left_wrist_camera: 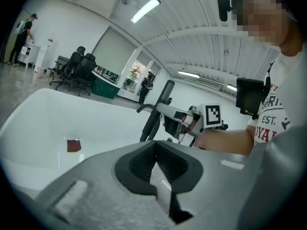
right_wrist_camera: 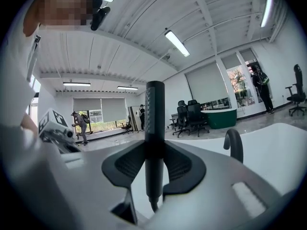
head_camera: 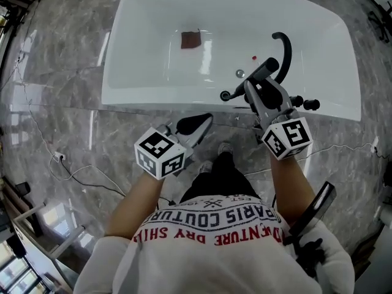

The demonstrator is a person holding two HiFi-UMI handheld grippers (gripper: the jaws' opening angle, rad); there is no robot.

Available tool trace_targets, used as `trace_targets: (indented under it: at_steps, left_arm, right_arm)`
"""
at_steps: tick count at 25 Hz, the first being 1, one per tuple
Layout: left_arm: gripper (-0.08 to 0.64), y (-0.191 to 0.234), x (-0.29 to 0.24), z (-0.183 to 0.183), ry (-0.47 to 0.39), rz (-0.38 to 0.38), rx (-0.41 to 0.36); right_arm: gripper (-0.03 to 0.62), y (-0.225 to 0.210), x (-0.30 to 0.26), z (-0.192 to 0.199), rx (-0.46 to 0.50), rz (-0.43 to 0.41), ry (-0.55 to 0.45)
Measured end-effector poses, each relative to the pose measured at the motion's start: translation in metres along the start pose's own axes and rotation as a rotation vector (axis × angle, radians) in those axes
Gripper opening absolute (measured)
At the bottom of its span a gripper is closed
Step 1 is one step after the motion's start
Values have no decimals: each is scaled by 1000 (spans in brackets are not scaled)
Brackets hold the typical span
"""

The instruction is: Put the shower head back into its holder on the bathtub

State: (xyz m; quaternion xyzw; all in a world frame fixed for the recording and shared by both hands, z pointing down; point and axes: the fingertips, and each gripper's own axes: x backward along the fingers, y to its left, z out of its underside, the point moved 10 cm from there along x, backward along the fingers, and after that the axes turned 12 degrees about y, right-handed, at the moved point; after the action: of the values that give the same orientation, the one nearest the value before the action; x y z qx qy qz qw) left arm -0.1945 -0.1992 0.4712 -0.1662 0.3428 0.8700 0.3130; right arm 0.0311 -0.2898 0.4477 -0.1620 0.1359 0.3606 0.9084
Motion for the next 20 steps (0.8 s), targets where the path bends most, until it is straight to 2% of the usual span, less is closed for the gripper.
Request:
trace_targets:
  at_steps: [4, 8, 15, 20]
  left_arm:
    - [2, -2, 12, -2, -4, -6, -20]
    - [2, 8, 20, 6, -12, -21, 20]
    - [2, 20, 30, 21, -16, -44, 81]
    - [2, 21, 30, 30, -4, -51, 97]
  right_arm:
    - [120, -1, -24, 27, 7, 22, 56]
    - [120, -3, -47, 56, 23, 30, 133]
    - [118, -14, -76, 93, 6, 52, 201]
    - [120, -22, -89, 121, -14, 57, 263]
